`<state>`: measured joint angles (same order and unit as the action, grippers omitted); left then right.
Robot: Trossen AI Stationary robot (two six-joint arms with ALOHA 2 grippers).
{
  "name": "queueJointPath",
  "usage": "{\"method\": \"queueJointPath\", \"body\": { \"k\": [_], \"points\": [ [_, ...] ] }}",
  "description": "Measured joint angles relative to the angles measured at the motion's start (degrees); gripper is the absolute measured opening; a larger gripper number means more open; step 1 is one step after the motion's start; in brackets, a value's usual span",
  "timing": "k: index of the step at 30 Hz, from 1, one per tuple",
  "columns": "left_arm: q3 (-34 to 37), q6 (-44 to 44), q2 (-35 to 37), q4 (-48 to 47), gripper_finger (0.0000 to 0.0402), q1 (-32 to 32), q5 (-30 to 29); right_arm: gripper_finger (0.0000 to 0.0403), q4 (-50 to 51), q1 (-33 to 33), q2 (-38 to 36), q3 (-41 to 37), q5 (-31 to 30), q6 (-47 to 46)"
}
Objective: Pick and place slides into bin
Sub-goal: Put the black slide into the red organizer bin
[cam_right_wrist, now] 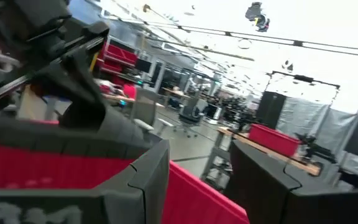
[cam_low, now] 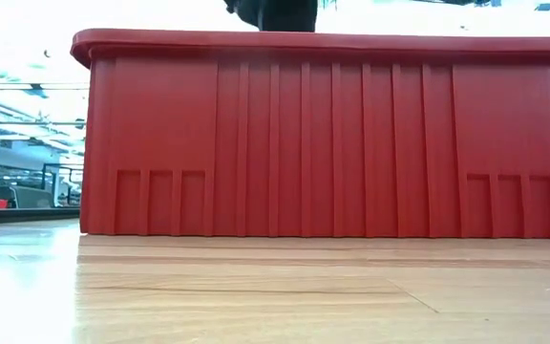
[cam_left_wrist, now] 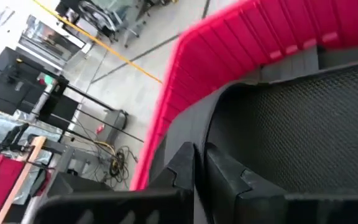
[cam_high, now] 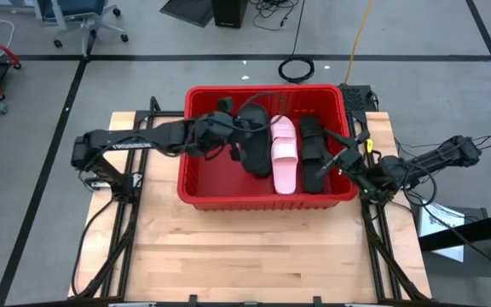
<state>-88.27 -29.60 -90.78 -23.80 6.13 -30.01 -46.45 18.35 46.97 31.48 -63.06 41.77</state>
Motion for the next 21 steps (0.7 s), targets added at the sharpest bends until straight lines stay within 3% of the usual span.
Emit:
{"method": "queueJointPath", "body": {
  "k": [6,21],
  "points": [
    [0.0,-0.65,-4.2,-1.43,0.0035,-0.04,-1.27,0.016,0.15,-3.29,-0.01,0.0,0.06,0.74],
    [0.02,3.88,-12.5,-4.83,0.0007,-0.89,-1.46,0.016,2.58,-8.69,0.02,0.0,0.12,0.99]
  ]
}}
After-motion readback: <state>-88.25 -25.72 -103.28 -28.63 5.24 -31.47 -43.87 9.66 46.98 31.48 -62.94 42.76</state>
